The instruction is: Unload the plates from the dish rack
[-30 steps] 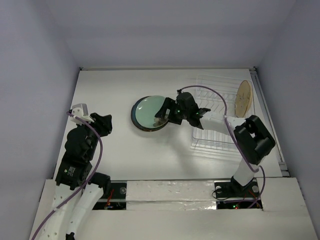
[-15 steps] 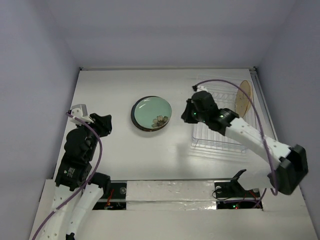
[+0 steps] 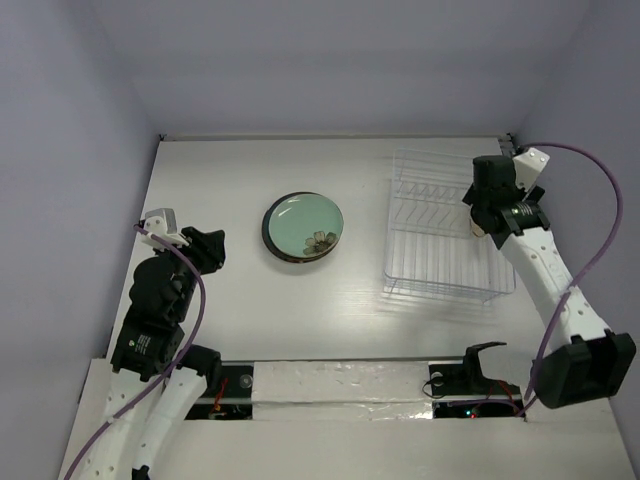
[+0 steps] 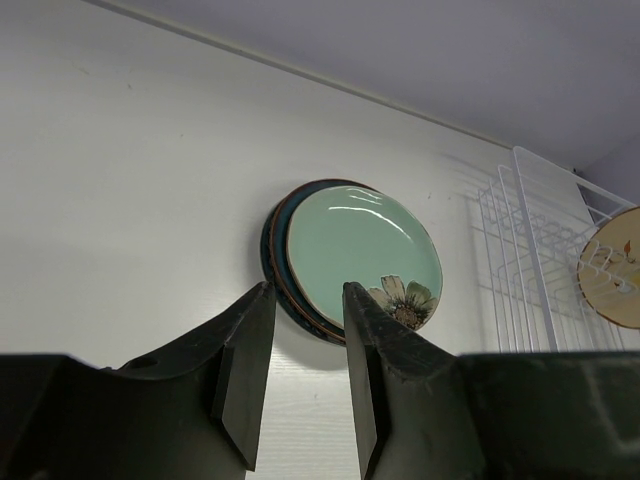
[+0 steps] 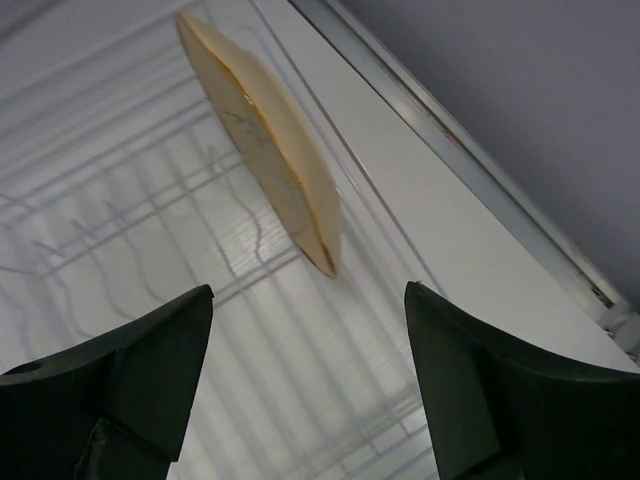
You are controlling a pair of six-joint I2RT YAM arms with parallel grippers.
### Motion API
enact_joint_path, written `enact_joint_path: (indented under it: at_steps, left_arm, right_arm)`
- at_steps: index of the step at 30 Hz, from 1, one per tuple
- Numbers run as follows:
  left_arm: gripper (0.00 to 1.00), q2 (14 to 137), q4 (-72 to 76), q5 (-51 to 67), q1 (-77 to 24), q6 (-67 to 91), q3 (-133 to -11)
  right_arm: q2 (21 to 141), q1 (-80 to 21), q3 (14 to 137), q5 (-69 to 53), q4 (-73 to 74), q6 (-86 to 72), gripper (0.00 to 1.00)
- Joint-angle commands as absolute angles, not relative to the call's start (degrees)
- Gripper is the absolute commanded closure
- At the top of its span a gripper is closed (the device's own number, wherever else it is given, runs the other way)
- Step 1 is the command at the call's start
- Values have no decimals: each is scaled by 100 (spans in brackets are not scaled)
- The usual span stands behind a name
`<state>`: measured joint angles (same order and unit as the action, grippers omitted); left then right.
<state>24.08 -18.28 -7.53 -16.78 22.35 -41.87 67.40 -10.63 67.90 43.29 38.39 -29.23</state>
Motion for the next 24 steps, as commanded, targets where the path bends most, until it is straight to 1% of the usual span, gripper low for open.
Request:
enact_joint_path:
  at_steps: [1, 3, 8, 9, 10, 11, 18, 19, 21, 22, 24]
  left_arm:
    - [70, 2391, -1547, -694, -1696, 2153, -4157]
    - [70, 2391, -1547, -712, -1696, 2162, -4166]
    - [70, 2391, -1547, -721, -1749, 2162, -4166]
    - [70, 2391, -1547, -729, -1749, 2162, -4166]
    - [70, 2391, -1547, -721, -1749, 2162, -4166]
    - [70, 2391, -1547, -729, -1749, 2162, -4166]
    - [70, 2382, -1564, -756, -1749, 2171, -4175]
    - [70, 2373, -1573, -756, -1749, 2171, -4166]
    - [70, 2373, -1573, -765, -1749, 2171, -4175]
    - [70, 2382, -1565, -765, -1749, 2171, -4175]
    - [69, 2382, -1565, -756, -1749, 2171, -4175]
  right_arm:
    - [7214, -739, 6926, 4474, 3912, -2549, 18]
    - [7400, -555, 6934, 4325, 3710, -2409, 19]
    - [8031, -193, 7241, 4149, 3463, -2250, 29]
    - [8111, -193, 7303, 4209, 3428, -2206, 31]
    - [8182, -141, 7426, 4184, 3393, -2171, 37]
    - [8270, -141, 7496, 4175, 3393, -2145, 40]
    - [9060, -141, 7936, 4236, 3437, -1987, 46]
    - [9131, -141, 7971, 4254, 3445, -1986, 49]
    - [9254, -88, 8050, 4263, 3437, -1960, 51]
    - [9351, -88, 8086, 4254, 3445, -1951, 59]
    - [9422, -88, 8191, 4324, 3463, -1890, 67]
